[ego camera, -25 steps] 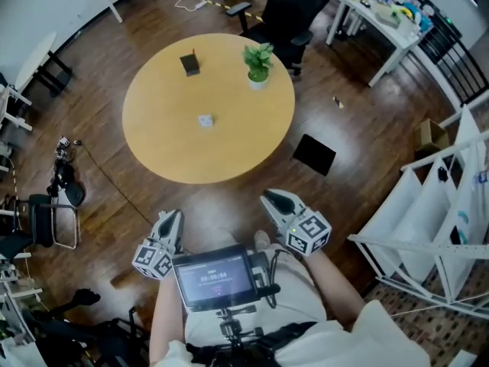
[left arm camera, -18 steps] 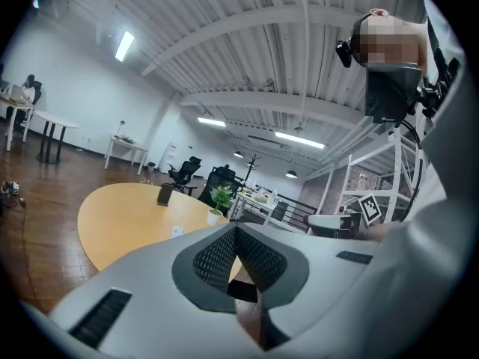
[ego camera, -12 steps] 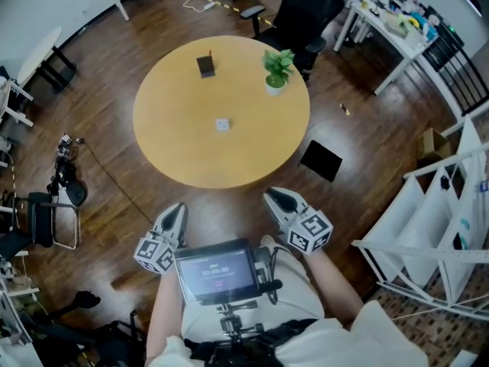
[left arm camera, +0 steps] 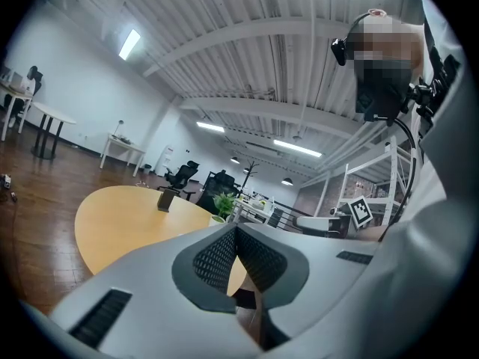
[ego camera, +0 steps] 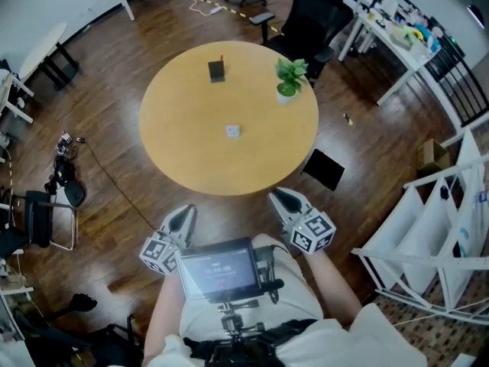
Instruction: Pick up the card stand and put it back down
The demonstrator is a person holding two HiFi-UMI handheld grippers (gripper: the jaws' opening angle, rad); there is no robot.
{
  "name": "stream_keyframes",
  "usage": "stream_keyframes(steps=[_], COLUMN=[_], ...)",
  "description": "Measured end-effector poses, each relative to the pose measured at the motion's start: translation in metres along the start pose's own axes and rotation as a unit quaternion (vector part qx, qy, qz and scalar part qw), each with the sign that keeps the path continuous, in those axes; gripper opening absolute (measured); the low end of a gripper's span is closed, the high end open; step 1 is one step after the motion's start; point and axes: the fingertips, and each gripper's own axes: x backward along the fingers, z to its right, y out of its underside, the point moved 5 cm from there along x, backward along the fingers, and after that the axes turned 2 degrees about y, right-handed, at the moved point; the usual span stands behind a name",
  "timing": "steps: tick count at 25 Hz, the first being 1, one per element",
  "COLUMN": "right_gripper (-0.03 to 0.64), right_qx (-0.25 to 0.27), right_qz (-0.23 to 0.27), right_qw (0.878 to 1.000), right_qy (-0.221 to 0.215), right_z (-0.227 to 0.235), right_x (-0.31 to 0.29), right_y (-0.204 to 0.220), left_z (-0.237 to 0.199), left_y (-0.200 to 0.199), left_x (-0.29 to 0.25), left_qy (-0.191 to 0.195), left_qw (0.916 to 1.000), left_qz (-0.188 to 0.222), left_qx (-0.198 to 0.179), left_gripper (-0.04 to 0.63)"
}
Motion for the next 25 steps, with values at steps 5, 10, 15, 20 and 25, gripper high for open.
stream_keyframes(steps=[5,10,15,20,25], right_gripper=[0.057,0.057,0.057,0.055,0.054], right_qx=[-0.002,0.002,0.003,0.005,-0.004], right_qz=[0.002,-0.007,-0.023,-0.029,-0.043], right_qw=[1.0,1.0,0.999,0.999,0.998], right_qy=[0.005,-0.007,-0.026,-0.044,-0.053], right_z=[0.009,0.02,0.041,0.062,0.09], right_x=[-0.003,-0.003,-0.003,0.002,0.007], right_y=[-0.002,-0.01,-0.017,-0.033,-0.026], left_z=[-0.004,0.004,0.019,0.039,0.053], left_y=[0.0,-0.002,-0.003,-0.001,0.007], left_x=[-0.011,-0.025,-0.044,-0.065,-0.083], left_qy=[0.001,-0.004,-0.018,-0.027,-0.041], left_qw=[1.0,1.0,0.9998,0.9995,0.9989], left_qz=[-0.002,0.003,0.007,0.003,-0.003], left_qx=[0.0,0.002,0.008,0.016,0.021], left_gripper=[0.0,0.0,0.0,0.0,0.0])
